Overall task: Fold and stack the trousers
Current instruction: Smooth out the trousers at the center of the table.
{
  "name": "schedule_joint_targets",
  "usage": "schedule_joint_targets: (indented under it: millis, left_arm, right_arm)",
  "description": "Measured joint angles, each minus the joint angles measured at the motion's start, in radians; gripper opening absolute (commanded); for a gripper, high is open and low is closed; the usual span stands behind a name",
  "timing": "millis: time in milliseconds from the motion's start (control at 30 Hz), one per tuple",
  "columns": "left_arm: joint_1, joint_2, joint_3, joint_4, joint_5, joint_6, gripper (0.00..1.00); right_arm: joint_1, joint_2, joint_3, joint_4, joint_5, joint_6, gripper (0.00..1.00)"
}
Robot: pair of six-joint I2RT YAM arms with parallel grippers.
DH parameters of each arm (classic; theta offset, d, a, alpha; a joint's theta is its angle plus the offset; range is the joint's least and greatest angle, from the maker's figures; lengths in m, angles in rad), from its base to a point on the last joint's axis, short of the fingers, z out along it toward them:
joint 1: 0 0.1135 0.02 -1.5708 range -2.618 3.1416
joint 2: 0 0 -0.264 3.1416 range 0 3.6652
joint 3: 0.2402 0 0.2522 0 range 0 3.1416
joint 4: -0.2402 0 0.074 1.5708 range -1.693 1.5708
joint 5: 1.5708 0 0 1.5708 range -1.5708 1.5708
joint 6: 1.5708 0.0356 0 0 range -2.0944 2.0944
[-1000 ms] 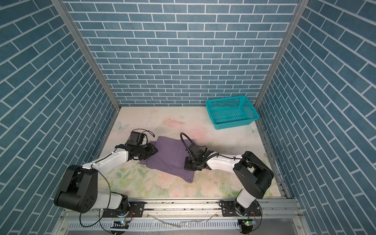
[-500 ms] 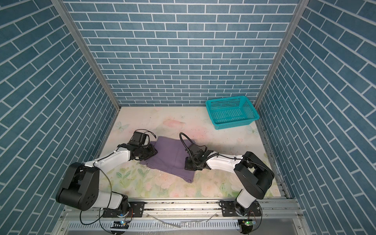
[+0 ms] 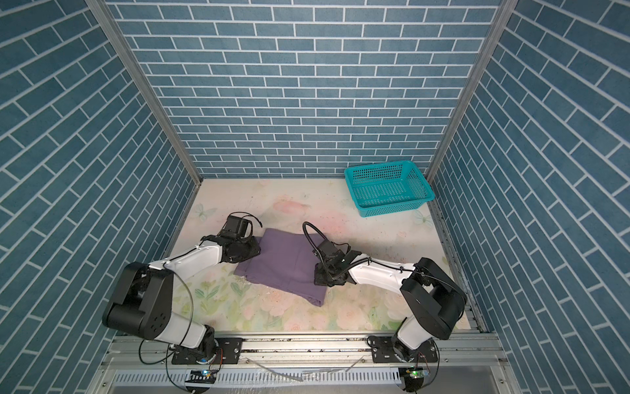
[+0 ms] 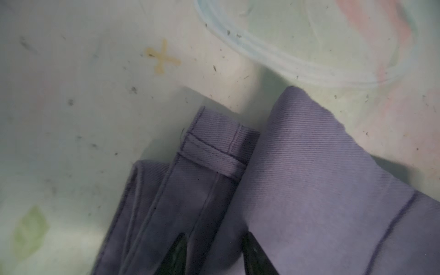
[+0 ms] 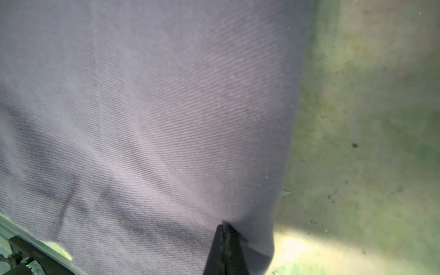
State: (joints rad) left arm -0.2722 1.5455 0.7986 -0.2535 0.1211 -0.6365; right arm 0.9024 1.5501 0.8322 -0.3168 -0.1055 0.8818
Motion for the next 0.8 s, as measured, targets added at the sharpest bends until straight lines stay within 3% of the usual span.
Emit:
schedule_joint_targets:
  millis: [67,200,300,733,800]
  left_arm:
    - [0.000,0.033,0.000,0.029,0.024,-0.005,0.35]
    - [0.001,0.043,-0.003,0.070,0.050,-0.019,0.10]
    - [-0.001,0.036,-0.003,0.071,0.064,-0.028,0.01]
    - [-0.007,-0.218,0.093,-0.166,0.037,-0.030,0.00]
    - [-0.007,-0.246,0.097,-0.196,0.019,-0.029,0.00]
  right_arm:
    - [0.000,-0.001,0.000,-0.005,0.004,0.000,0.00]
    - [0.000,-0.001,0.000,-0.010,0.005,0.000,0.00]
    - [-0.002,-0.001,0.000,-0.011,0.005,0.000,0.00]
    - [-0.007,-0.018,0.000,-0.039,0.016,0.000,0.00]
    - [-0.007,-0.029,0.000,-0.050,0.020,0.000,0.17]
